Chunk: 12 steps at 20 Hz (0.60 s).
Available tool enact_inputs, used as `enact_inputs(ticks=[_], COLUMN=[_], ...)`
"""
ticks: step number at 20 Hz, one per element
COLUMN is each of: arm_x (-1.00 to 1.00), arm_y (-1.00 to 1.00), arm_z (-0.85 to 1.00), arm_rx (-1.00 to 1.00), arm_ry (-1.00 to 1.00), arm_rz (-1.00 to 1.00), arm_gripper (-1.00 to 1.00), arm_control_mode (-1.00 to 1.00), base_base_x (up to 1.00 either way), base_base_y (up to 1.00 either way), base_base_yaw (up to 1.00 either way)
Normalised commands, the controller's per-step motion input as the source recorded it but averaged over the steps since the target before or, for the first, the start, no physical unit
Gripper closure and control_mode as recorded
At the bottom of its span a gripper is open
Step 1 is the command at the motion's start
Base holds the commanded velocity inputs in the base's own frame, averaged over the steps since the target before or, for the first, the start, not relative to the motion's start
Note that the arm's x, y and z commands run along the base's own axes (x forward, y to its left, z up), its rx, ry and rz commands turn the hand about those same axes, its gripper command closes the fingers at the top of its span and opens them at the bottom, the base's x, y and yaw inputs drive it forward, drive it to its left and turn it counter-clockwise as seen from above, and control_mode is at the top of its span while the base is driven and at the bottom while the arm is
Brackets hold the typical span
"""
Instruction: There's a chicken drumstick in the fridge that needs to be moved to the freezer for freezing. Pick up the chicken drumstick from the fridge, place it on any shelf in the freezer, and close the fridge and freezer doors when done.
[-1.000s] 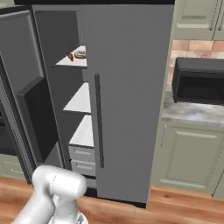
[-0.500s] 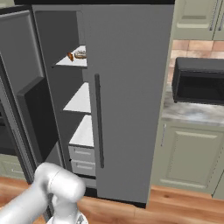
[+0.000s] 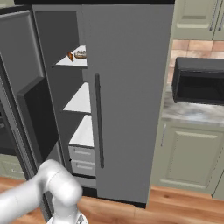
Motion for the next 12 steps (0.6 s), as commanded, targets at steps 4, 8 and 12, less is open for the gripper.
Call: enact_inputs(ticks=[4,8,12], arm_x=[0.26,0.37,0.55], arm_y=[0.33,0.1,-0.19], arm_z=[-0.73,-0.43,-0.12], arm_rx=[-0.17,-0.11,0.0], arm_ry=[0.0,0.0,0.0], arm_rz=[-0.03,-0.03,0.0], arm_gripper=[-1.0,-1.0,-1.0], arm_control_mode=[-1.0,-1.0,-1.0], base_base_x=[0.0,0.0,0.0], base_base_y=[0.0,0.0,0.0], base_base_yaw=[0.0,0.0,0.0])
